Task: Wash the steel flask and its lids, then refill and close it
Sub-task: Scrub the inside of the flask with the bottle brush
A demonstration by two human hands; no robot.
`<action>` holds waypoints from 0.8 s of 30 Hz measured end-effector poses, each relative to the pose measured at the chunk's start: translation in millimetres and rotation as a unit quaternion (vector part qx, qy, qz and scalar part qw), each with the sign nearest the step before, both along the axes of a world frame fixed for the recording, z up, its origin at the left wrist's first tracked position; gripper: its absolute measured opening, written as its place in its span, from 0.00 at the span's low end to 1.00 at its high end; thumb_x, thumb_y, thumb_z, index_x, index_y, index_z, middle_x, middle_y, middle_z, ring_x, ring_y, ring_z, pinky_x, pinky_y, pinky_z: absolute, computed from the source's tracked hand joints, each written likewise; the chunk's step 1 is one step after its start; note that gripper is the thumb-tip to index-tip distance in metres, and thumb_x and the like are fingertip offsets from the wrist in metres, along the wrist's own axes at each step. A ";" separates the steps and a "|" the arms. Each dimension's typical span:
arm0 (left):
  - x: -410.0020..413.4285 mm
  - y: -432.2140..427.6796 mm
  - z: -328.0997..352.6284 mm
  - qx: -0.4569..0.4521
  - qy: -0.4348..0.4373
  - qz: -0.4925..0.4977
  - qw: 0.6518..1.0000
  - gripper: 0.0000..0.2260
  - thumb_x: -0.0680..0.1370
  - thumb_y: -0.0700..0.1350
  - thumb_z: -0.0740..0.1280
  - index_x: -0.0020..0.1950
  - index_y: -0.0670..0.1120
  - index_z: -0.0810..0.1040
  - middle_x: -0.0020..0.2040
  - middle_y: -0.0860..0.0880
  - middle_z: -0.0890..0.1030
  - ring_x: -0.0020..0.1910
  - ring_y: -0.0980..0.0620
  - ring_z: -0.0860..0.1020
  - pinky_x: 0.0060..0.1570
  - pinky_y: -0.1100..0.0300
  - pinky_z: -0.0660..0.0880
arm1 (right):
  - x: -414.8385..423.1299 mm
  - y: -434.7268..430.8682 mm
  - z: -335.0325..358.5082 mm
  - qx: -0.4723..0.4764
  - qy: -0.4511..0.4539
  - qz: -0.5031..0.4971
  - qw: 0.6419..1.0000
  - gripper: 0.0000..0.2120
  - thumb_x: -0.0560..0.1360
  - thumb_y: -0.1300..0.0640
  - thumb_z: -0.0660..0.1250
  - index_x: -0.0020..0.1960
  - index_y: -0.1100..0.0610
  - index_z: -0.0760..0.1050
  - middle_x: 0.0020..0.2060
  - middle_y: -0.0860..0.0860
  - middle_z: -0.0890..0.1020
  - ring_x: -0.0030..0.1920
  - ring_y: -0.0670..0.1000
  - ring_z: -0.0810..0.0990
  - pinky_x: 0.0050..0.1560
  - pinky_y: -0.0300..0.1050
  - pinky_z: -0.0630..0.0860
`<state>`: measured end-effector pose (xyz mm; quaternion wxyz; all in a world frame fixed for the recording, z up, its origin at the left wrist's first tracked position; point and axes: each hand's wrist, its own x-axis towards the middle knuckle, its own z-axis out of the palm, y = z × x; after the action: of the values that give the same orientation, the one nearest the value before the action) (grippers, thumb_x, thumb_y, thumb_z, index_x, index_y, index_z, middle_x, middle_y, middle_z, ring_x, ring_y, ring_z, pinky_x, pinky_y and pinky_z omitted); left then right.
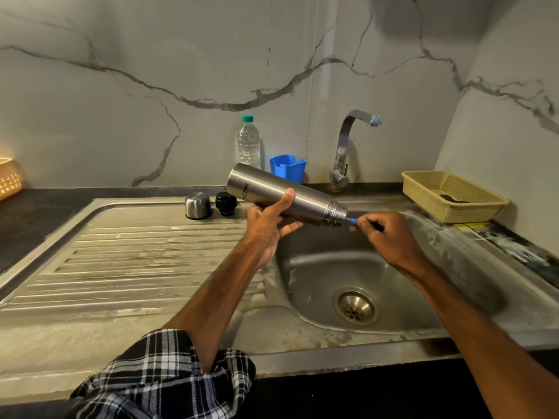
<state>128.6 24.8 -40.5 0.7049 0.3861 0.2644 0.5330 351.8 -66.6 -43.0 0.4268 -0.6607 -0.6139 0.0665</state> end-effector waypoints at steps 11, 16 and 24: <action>-0.3 -1.8 -2.2 -0.004 0.009 -0.007 1.000 0.25 0.76 0.41 0.74 0.69 0.41 0.69 0.63 0.39 0.81 0.61 0.40 0.82 0.53 0.42 0.83 | -7.9 -0.7 2.7 0.011 0.000 0.010 1.000 0.08 0.80 0.57 0.66 0.50 0.56 0.84 0.36 0.52 0.84 0.36 0.58 0.80 0.39 0.55 0.77; -16.1 8.0 6.0 -0.013 -0.041 0.033 0.999 0.36 0.70 0.43 0.78 0.73 0.39 0.65 0.66 0.37 0.79 0.60 0.40 0.83 0.47 0.45 0.84 | 18.2 -8.9 10.4 0.016 0.052 0.004 0.998 0.10 0.80 0.55 0.66 0.44 0.44 0.81 0.40 0.57 0.85 0.44 0.66 0.80 0.49 0.65 0.78; -10.3 1.7 5.0 -0.002 -0.015 0.013 1.000 0.31 0.74 0.42 0.76 0.72 0.39 0.67 0.65 0.38 0.80 0.59 0.41 0.83 0.46 0.47 0.83 | 8.1 -6.4 10.9 -0.017 0.049 0.031 0.998 0.11 0.81 0.53 0.64 0.47 0.54 0.84 0.30 0.56 0.79 0.30 0.54 0.69 0.32 0.46 0.67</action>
<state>118.3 26.5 -35.5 0.7026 0.3734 0.2597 0.5473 360.0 -73.1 -32.1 0.4432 -0.6445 -0.6109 0.1224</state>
